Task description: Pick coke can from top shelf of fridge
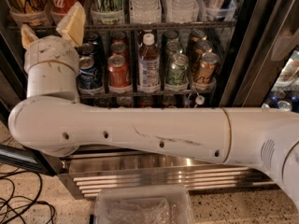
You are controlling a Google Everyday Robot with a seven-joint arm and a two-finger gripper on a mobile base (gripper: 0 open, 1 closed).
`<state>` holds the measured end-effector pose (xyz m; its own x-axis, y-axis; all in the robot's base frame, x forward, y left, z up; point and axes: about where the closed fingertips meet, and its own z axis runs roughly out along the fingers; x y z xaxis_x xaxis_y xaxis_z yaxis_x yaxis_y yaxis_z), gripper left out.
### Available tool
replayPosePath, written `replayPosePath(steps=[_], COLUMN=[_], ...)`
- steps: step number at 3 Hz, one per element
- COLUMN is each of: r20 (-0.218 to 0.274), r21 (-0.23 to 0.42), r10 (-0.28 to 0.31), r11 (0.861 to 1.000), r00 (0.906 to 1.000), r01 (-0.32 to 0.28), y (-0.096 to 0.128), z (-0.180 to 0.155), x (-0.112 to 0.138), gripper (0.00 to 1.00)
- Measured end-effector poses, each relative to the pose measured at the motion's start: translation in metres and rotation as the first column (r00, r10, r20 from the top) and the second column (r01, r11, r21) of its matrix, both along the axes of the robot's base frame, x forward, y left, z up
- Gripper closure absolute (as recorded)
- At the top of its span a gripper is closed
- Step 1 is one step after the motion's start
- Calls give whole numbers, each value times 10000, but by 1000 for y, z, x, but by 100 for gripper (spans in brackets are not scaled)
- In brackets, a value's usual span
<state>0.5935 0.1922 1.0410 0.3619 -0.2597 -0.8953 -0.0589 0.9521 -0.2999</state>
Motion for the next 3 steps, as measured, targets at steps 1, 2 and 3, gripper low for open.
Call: replayPosePath(steps=[1, 2, 3], r20=[154, -55, -281], r21=[531, 870, 1066], r10=[211, 638, 828], r11=[9983, 9942, 9911], r00=[9997, 9979, 9962], r01=[-219, -631, -794], y=[-6, -6, -4], z=[11, 15, 15], x=[-7, -4, 8], gripper=[25, 32, 37])
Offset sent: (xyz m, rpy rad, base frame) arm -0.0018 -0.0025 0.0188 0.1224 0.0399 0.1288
